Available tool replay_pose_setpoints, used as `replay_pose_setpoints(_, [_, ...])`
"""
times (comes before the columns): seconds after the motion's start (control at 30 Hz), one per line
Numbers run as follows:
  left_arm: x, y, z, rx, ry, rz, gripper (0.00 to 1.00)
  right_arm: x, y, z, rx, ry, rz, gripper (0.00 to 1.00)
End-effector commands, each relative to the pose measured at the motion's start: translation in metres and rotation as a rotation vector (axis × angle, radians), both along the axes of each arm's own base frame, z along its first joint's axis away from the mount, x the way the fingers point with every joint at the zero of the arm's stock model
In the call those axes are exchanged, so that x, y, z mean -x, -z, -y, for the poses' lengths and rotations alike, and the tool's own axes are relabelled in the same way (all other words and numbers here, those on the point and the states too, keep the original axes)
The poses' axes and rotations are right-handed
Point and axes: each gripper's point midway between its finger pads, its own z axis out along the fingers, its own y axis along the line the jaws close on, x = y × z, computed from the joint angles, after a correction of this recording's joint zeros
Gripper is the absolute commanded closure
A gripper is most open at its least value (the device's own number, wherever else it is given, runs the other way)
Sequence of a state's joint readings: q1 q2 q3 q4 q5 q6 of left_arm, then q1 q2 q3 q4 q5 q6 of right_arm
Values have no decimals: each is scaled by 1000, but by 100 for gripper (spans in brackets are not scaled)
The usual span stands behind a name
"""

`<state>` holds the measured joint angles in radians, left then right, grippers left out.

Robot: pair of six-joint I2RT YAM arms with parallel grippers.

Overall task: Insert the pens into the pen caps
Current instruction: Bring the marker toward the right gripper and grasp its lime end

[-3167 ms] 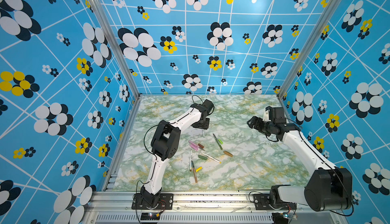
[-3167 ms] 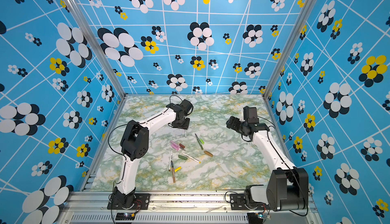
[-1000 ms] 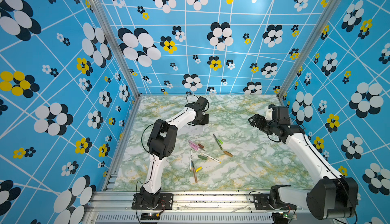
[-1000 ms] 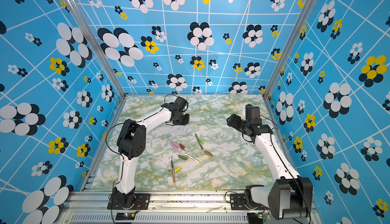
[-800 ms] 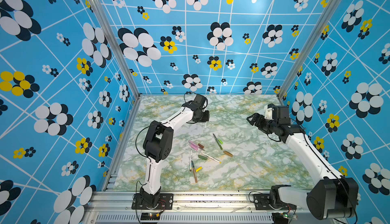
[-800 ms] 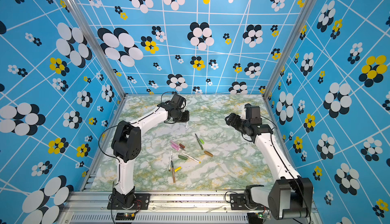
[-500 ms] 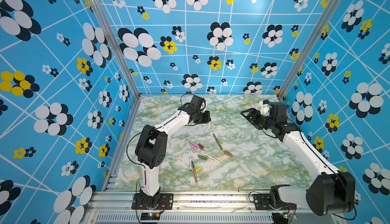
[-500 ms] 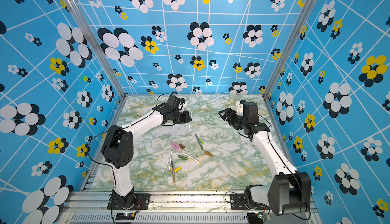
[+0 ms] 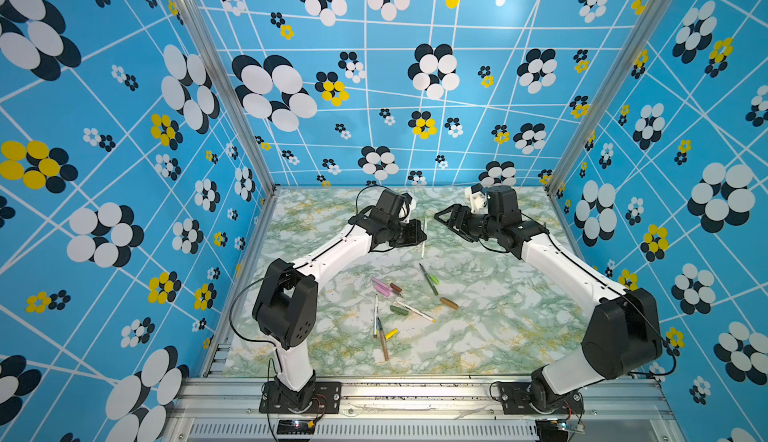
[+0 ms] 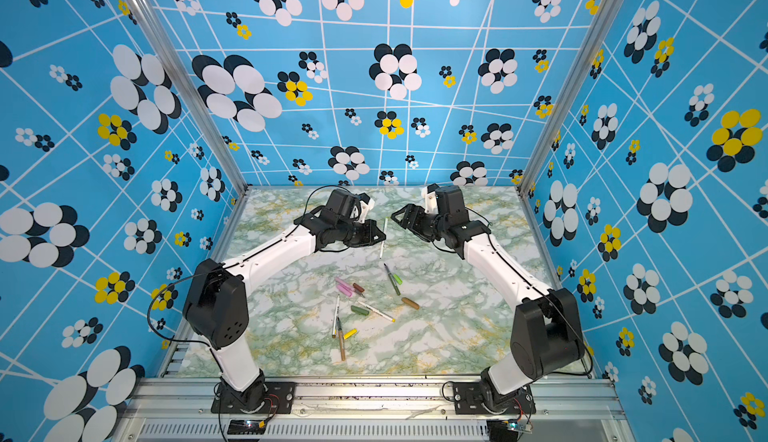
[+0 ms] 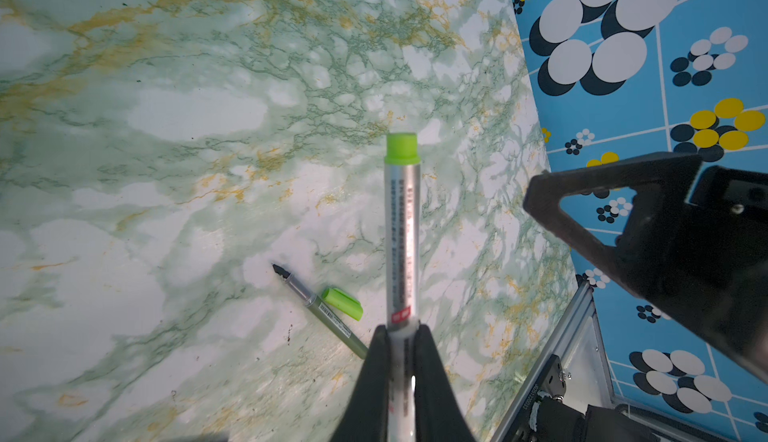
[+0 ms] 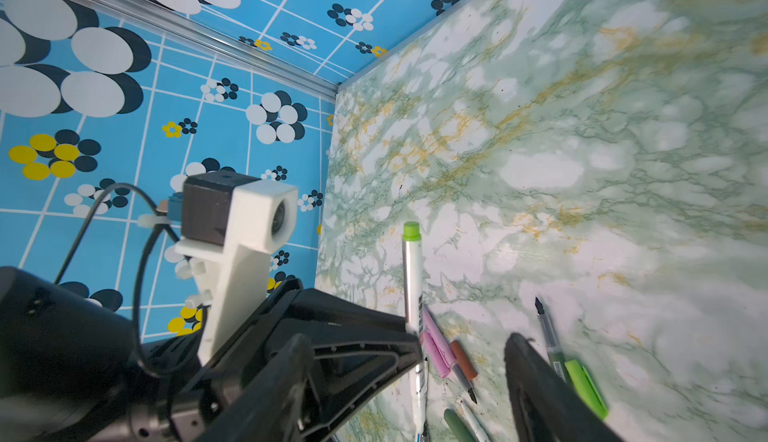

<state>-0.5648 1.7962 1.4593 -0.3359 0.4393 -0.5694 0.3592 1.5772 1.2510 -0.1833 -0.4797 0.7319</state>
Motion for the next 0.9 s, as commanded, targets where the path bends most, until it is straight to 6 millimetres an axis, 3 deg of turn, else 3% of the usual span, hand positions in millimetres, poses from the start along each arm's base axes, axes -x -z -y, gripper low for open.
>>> replay_pose_setpoints(0.0, [9,-18,1,33,14,19,100,-5,1,-6,33,-18,17,26])
replay_pose_setpoints(0.5, [15,-19,9,32,37,11,100,-9,19,-27,59,-79,-9,35])
replay_pose_setpoints(0.87, [15,-20,13,32,42,14,100,-14,27,-36,51,-97,-34,52])
